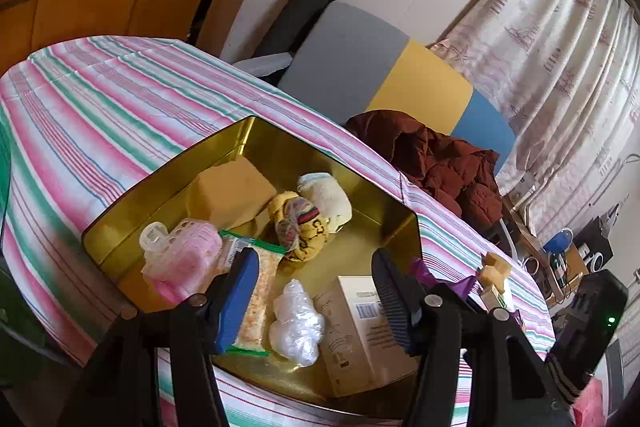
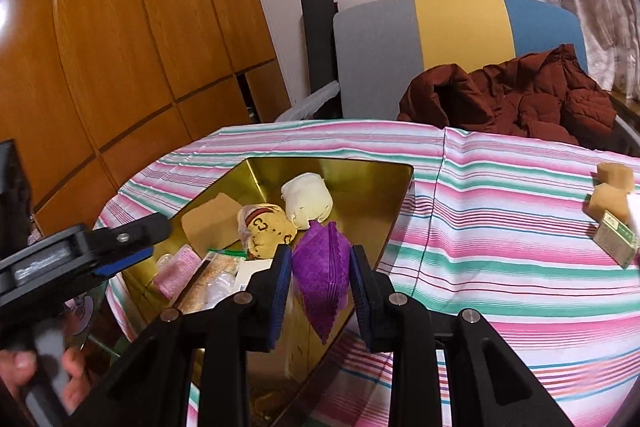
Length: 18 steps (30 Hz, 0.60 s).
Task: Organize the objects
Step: 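Carry the towel into the gold tray with the left tool while the right tool carries the packet, then release the purple packet into the gold tray with the right tool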
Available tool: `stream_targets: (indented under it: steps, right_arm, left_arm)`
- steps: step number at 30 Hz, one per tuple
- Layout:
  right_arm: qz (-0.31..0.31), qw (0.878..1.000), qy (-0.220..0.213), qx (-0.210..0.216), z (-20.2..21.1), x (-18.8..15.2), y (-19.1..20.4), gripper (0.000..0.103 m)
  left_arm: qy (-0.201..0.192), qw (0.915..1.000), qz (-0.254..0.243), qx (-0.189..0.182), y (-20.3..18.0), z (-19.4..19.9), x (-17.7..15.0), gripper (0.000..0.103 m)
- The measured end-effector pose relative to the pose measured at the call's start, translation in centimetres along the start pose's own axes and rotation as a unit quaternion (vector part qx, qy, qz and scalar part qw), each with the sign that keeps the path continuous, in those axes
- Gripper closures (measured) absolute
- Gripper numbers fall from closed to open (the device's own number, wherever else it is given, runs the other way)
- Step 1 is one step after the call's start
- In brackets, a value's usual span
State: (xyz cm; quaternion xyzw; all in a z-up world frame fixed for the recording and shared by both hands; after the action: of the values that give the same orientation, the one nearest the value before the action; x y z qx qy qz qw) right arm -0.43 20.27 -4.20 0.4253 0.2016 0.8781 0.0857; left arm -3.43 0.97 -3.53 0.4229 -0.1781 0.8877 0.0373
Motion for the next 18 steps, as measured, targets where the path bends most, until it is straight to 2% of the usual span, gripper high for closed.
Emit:
stream_targets:
  steps: [5, 7, 9, 11, 18]
  right_arm:
    - [-0.005, 1.000, 0.008, -0.012, -1.0, -0.1, -0.1, 0.070]
    - [-0.012, 1.000, 0.012, -0.007, -1.0, -0.2, -0.2, 0.060]
    - [-0.019, 1.000, 0.005, -0.007, -0.5, -0.3, -0.4, 0.042]
    - [-0.027, 1.000, -0.006, -0.002, 0.2, -0.2, -0.7, 0.035]
    - [-0.059, 0.998, -0.011, -0.007, 1.3, -0.4, -2.3, 0.026]
  left_arm:
    - [0.006, 1.0000, -0.002, -0.004, -0.2, -0.2, -0.3, 0.043]
    - [0.006, 1.0000, -0.004, -0.005, -0.4, -0.1, -0.4, 0.043]
    - [0.005, 0.9999, -0.006, -0.007, -0.6, -0.1, -0.6, 0.043]
    - [0.007, 0.9999, -0.007, -0.010, -0.8, -0.1, -0.7, 0.043]
    - [0.011, 0.9997, -0.018, -0.015, -1.7, -0.1, -1.1, 0.043]
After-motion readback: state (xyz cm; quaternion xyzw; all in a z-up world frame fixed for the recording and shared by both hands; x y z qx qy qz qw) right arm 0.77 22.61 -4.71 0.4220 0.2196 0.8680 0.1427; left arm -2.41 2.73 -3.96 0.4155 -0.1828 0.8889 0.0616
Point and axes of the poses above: each gripper's, at about its wrist camera, not at the fingertips, and z roughly against the way its jaws point, y to its left, x to its top, the point moved 3 cm from there along -z, roughly the way its jaws point, and after that the axes turned 15 degrees about -z, right-handed, at the moved point
